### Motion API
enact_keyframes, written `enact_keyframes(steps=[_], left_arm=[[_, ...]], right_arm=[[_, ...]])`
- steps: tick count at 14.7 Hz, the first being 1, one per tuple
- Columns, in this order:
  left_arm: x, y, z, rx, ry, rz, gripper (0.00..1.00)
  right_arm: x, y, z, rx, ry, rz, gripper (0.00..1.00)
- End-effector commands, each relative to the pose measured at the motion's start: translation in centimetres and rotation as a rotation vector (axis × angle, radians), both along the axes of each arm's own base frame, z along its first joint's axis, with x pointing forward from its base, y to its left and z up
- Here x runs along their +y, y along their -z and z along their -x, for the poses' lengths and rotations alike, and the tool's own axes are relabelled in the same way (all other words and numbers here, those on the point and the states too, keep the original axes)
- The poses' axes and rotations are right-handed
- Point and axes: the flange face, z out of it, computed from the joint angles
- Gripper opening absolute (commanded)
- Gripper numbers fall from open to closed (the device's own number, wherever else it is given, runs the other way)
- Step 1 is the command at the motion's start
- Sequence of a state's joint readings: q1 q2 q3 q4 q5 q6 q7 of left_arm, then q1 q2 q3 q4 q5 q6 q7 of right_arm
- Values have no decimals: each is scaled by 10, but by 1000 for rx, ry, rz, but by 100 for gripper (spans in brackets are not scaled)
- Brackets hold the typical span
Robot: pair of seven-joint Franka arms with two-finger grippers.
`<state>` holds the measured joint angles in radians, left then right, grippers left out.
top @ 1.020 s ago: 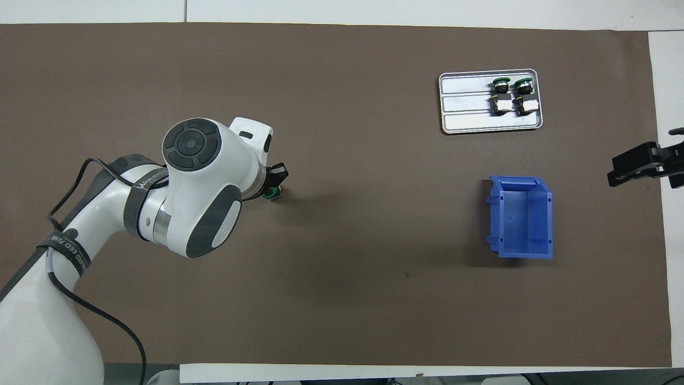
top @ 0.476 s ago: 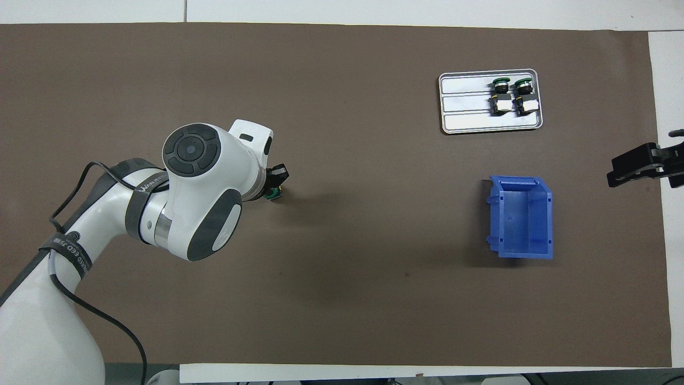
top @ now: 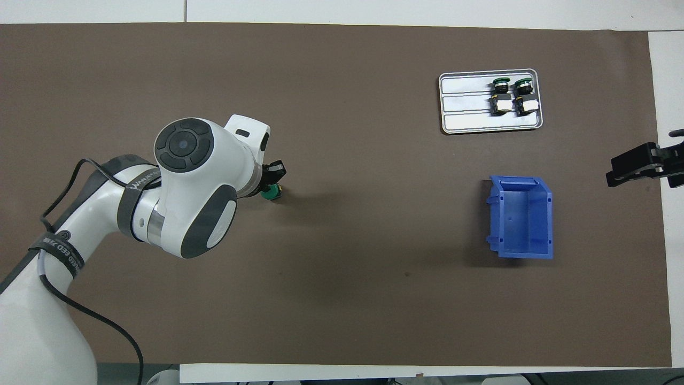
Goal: Place and press button with both arms
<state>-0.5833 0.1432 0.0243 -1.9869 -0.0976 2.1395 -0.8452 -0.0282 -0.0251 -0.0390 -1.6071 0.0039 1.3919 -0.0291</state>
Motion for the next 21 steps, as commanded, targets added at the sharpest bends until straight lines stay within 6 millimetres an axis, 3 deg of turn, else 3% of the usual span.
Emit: enact_keyframes(steps=[1,3,5,7,9,13,16,18,21], left_arm=[[16,-39,-13,-2,-8,-9,2],[36,-56,-22,12,-23,-16,13],[74,-76,-32,13,-48,-12,48],[116,-89,-42,9,-51,-8,70],[156,-101,-50,-4,-14,-3,86],[234,-115,-56,-2,52,1,94],[276,-130,-54,21,137,-54,96],[288,-148,-53,40,174,-60,98],[294,-178,-41,46,169,-58,99]], right_arm=[[3,-2,2,-37,-25,-20,98],[18,-1,0,-46,-44,-51,98],[44,-3,-5,-83,-84,-54,98],[75,-3,-7,-104,-122,-55,98],[113,-4,-8,-128,-107,-54,98],[225,9,-10,-193,-13,-99,98],[322,24,-6,-243,40,-123,98],[398,44,2,-259,26,-121,98],[480,96,4,-313,44,-122,98]])
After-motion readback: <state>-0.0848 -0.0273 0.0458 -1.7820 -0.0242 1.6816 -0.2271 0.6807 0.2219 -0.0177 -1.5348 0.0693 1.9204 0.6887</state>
